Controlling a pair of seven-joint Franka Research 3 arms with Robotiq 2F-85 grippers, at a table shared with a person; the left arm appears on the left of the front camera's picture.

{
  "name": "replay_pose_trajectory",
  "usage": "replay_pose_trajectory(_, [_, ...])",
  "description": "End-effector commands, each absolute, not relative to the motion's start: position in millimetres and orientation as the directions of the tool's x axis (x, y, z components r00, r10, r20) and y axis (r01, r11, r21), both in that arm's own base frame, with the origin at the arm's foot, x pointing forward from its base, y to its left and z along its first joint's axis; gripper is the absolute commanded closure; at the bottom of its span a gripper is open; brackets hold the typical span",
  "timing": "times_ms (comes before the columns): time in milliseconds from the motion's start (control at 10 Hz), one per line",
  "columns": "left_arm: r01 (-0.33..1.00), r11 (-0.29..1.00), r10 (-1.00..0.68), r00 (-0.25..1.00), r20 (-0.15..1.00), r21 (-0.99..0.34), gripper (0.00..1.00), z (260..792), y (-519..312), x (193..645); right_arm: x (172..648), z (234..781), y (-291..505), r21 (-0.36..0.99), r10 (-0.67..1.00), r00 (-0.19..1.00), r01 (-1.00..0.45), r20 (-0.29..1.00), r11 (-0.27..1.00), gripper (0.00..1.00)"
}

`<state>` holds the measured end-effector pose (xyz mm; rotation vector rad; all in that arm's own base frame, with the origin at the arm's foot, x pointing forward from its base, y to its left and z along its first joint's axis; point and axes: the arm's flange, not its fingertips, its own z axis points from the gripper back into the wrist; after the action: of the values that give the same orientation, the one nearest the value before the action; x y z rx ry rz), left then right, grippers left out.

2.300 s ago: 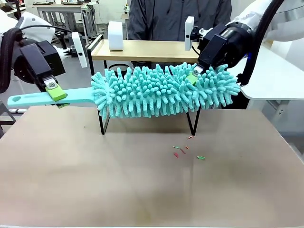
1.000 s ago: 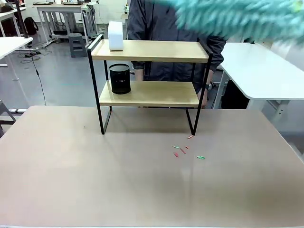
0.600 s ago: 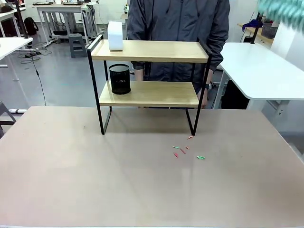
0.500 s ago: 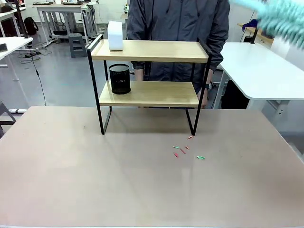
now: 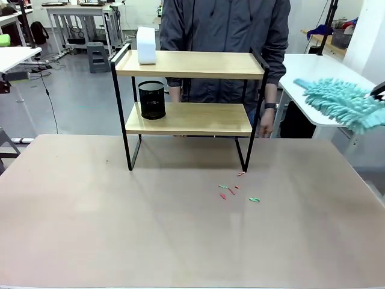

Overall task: Clean the shelf.
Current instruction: Hand the Duster back to the human.

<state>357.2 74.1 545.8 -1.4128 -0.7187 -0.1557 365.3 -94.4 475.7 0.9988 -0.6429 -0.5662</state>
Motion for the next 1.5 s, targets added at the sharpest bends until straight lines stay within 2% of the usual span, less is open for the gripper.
replay_pose_trajectory(0, [0.523, 0.196, 0.35, 0.753, 0.557, -0.83, 0.0, 549.4, 70.1, 347.2, 386.7, 468.9, -97.6, 0.922, -0.703, 0.679, 0.102, 0.21, 0.375, 1.0])
replay_pose_trajectory(100, [0.523, 0.196, 0.35, 0.753, 0.557, -0.83, 0.0, 549.4, 70.1, 347.2, 365.3, 475.7, -94.4, 0.892, -0.694, 0.683, 0.139, 0.229, 0.431, 1.0])
replay_pose_trajectory(800, [0.523, 0.196, 0.35, 0.753, 0.557, -0.83, 0.0, 549.4, 70.1, 347.2, 365.3, 475.7, -94.4, 0.892, -0.694, 0.683, 0.139, 0.229, 0.431, 1.0])
replay_pose_trajectory(900, [0.523, 0.196, 0.35, 0.753, 0.557, -0.83, 0.0, 549.4, 70.1, 347.2, 370.1, 475.5, -96.3, 0.892, -0.683, 0.692, 0.128, 0.233, 0.434, 0.59])
replay_pose_trajectory(1000, [0.523, 0.196, 0.35, 0.753, 0.557, -0.83, 0.0, 549.4, 70.1, 347.2, 369.3, 477.5, -92.4, 0.892, -0.664, 0.707, 0.106, 0.243, 0.44, 0.29])
replay_pose_trajectory(1100, [0.523, 0.196, 0.35, 0.753, 0.557, -0.83, 0.0, 549.4, 70.1, 347.2, 369.0, 480.7, -88.6, 0.893, -0.65, 0.719, 0.091, 0.247, 0.44, 0.04])
replay_pose_trajectory(1200, [0.523, 0.196, 0.35, 0.753, 0.557, -0.83, 0.0, 549.4, 70.1, 347.2, 367.8, 487.4, -83.3, 0.892, -0.63, 0.732, 0.068, 0.26, 0.447, 0.0])
replay_pose_trajectory(1300, [0.515, 0.203, 0.333, 0.764, 0.553, -0.833, 0.0, 548.7, 73.5, 348.3, 364.7, 495.5, -77.1, 0.895, -0.607, 0.745, 0.03, 0.277, 0.445, 0.0])
replay_pose_trajectory(1400, [0.532, 0.138, 0.32, 0.774, 0.546, -0.835, 0.0, 570.8, 82.3, 333.8, 360.7, 504.3, -67.1, 0.91, -0.567, 0.773, -0.033, 0.284, 0.412, 0.0])
